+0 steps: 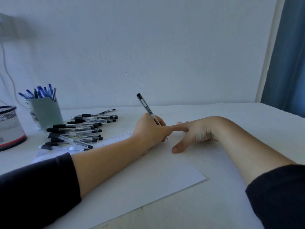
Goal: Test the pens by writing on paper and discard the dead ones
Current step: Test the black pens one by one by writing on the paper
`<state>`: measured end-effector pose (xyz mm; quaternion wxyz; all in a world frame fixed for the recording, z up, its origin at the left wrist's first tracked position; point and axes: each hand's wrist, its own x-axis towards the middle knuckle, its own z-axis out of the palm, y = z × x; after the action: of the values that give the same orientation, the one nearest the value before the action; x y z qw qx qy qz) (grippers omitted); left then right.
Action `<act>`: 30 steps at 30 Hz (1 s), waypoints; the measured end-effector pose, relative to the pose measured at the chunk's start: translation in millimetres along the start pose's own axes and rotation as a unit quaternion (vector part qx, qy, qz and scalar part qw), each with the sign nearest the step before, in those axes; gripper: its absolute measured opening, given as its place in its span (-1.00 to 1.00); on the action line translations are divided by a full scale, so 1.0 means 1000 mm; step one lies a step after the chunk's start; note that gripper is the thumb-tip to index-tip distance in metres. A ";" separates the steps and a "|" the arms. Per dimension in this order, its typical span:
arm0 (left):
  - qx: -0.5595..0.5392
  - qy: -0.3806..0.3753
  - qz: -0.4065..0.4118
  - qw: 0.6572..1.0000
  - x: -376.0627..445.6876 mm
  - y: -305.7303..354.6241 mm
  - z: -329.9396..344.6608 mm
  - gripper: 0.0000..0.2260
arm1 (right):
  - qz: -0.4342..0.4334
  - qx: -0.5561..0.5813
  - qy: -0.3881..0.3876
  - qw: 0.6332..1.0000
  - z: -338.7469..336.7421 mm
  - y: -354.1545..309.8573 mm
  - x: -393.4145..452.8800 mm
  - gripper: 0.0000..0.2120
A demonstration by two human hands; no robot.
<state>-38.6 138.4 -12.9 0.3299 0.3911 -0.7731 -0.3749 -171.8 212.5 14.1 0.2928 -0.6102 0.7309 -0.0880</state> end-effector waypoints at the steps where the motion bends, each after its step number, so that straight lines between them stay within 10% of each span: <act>1: 0.006 0.000 0.003 1.000 0.000 0.000 0.000 -0.92 | -0.001 0.001 0.000 1.000 0.000 0.000 0.000 -0.29; 30: 0.034 -0.004 0.026 0.999 -0.001 0.000 0.001 -0.86 | 0.017 0.001 -0.003 1.000 0.000 -0.001 -0.001 -0.24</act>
<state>-39.4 139.8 -13.5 0.3230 0.3808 -0.7965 -0.3410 -171.2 213.7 14.8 0.2970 -0.5977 0.7402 -0.0817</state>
